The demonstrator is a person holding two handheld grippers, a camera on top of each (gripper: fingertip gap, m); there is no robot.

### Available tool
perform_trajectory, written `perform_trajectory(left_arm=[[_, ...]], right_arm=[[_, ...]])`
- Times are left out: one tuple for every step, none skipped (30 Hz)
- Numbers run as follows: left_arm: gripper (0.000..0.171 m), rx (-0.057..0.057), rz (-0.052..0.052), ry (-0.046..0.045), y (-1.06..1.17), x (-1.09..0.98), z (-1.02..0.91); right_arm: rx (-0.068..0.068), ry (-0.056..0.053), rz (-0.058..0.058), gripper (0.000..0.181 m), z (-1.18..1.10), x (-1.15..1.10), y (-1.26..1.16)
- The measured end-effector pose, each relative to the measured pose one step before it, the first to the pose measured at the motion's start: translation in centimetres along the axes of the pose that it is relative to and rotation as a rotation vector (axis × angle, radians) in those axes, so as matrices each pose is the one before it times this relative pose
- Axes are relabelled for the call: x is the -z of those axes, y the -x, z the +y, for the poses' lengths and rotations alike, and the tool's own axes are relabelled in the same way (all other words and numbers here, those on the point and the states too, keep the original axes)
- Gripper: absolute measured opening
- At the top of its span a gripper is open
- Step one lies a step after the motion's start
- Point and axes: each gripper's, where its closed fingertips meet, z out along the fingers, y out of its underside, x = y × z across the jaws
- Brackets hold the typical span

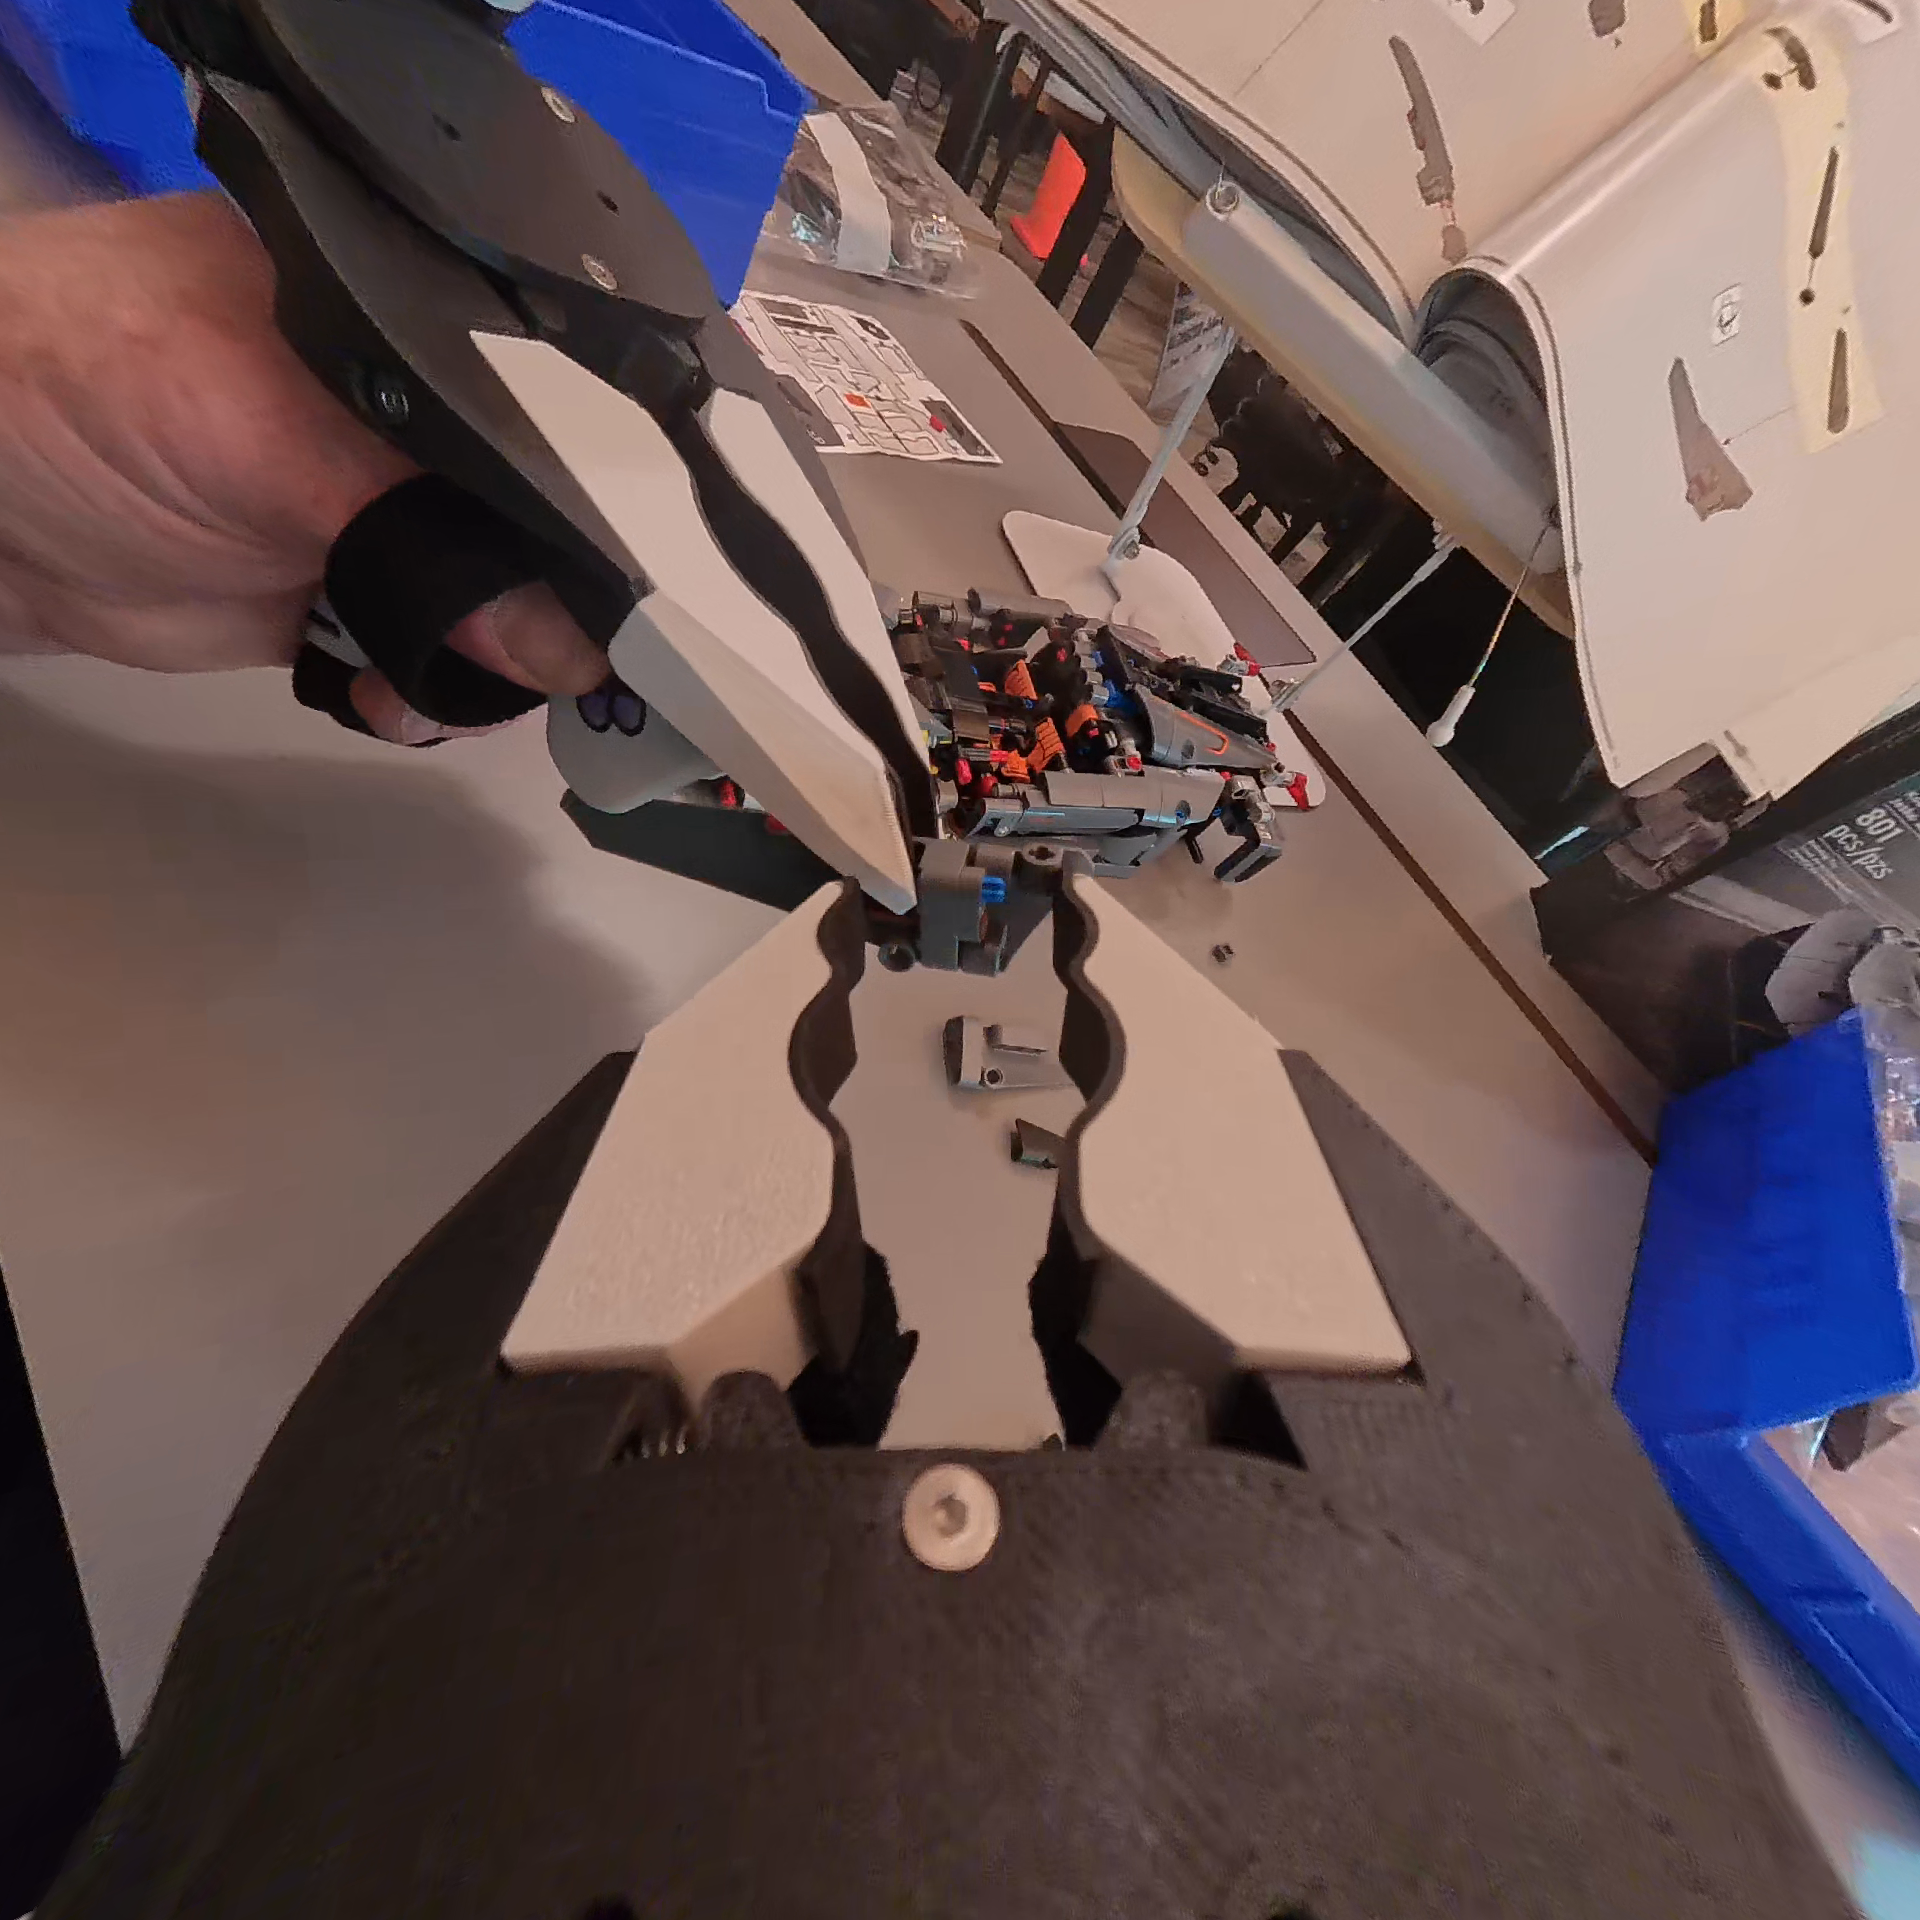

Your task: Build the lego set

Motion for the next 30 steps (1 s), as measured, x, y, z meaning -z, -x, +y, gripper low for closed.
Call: perform_trajectory(left_arm=[[0.009,0.0011,-0.0008,0.00763,0.05,-0.041,0.07],[0.008,-0.0064,-0.0026,0.00474,0.029,-0.069,0.07],[0.008,-0.0159,-0.0074,0.01117,0.036,-0.062,0.141],[0.008,-0.0069,-0.0086,0.00834,0.055,-0.054,0.104],[0.006,-0.0038,-0.0096,0.00136,0.072,-0.045,0.018],[0.006,-0.0156,-0.0156,0.00482,0.112,-0.051,0.065],[0.006,-0.0127,-0.0114,0.0016,0.056,-0.042,0.013],[0.006,-0.0028,-0.0022,0.001,0.056,0.019,-0.015],[0.006,0.0034,0.0026,0.00828,0.051,-0.05,0.128],[0.006,-0.0015,-0.0045,0.00757,0.098,-0.133,0.242],[0.005,0.0005,-0.0041,0.00028,0.076,-0.095,0.159],[0.005,0.0044,0.0008,0.00628,0.043,-0.065,0.198],[0.005,0.0004,-0.005,0.00284,0.077,-0.076,0.154],[0.005,-0.0023,-0.0106,-0.00429,0.119,-0.043,0.006],[0.005,-0.0053,-0.0001,0.01132,-0.008,-0.07,0.154],[0.005,0.0006,0.0033,-0.00361,-0.025,-0.008,-0.08],[0.005,0.0024,-0.003,0.00055,0.079,-0.006,0.007],[0.005,-0.0074,-0.0074,0.01779,0.129,-0.127,0.351],[0.005,0.0033,-0.0035,-0.00283,0.122,-0.053,0.119],[0.005,0.0219,0.0154,-0.01379,0.01,0.072,-0.087],[0.005,0.0214,0.0275,-0.01789,-0.133,0.117,-0.214],[0.005,0.0229,0.0229,-0.03422,-0.142,0.178,-0.51],[0.005,0.0218,0.0092,-0.02232,0.079,0.176,-0.381],[0.005,0.0186,0.0176,-0.01402,0.077,0.18,-0.234],[0.005,0.0328,0.0352,-0.02289,-0.097,0.224,-0.308],[0.005,0.04,0.0305,-0.02712,-0.018,0.253,-0.349],[0.005,0.0286,0.0236,-0.0095,0.022,0.196,-0.116],[0.005,0.0191,0.0345,0.00374,-0.213,0.068,0.079],[0.005,0.0186,0.0481,-0.00064,-0.504,0.004,-0.001],[0.005,0.0068,0.0405,-0.0196,-0.547,0.064,-0.248]], right_arm=[[0.0048,0.0002,-0.0019,0.034,0.055,-0.048,0.038],[0.0109,0.006,0.0005,0.034,0.074,-0.046,0.023],[0.0081,0.008,-0.0041,0.033,0.089,-0.052,0.048],[0.0096,0.011,-0.0044,0.033,0.126,-0.077,0.052],[0.0176,0.0026,0.0046,0.032,0.003,-0.048,-0.015],[0.0194,0.0096,0.0046,0.032,0.074,-0.029,-0.013],[-0.0026,0.0103,-0.0011,0.031,0.051,-0.045,-0.03],[-0.0015,-0.0024,-0.0011,0.031,-0.004,-0.041,-0.02],[0.0065,-0.0031,-0.0012,0.03,0.051,-0.053,0.022],[0.0061,0.0115,-0.0008,0.03,0.186,-0.112,0.062],[0.012,0.0114,0.0035,0.03,0.19,-0.128,0.053],[0.002,0.0043,-0.0029,0.029,0.154,-0.099,0.102],[0.0021,0.0083,-0.0038,0.029,0.159,-0.102,0.083],[0.0092,0.0037,0.0083,0.029,0.069,-0.1,-0.035],[-0.0002,0.0048,-0.0016,0.029,0.123,-0.065,0.039],[-0.0019,-0.0048,-0.0032,0.028,0.036,0.027,-0.006],[-0.0069,-0.0076,0.0018,0.028,-0.036,-0.004,-0.042],[0.0005,0.0138,-0.0056,0.028,0.208,-0.162,0.081],[0.0017,0.013,-0.0072,0.029,0.197,-0.173,0.046],[-0.0208,-0.0023,-0.0122,0.029,-0.036,-0.065,-0.037],[-0.0298,-0.0107,-0.0197,0.03,-0.175,0.095,-0.057],[-0.029,-0.0283,-0.0128,0.032,-0.413,0.276,-0.145],[-0.0297,-0.0359,-0.0075,0.031,-0.482,0.389,-0.179],[-0.0332,-0.0313,-0.013,0.033,-0.344,0.396,-0.132],[-0.0402,-0.0201,-0.0197,0.036,-0.116,0.333,-0.091],[-0.0412,-0.0159,-0.0023,0.039,0.041,0.305,-0.373],[-0.0384,-0.0114,-0.0056,0.039,0.164,0.238,-0.321],[-0.0453,-0.0128,-0.0361,0.037,0.122,0.098,0.149],[-0.0513,-0.018,-0.0383,0.037,-0.018,-0.021,0.208],[-0.0443,-0.012,-0.0257,0.037,0.017,-0.127,0.082]])
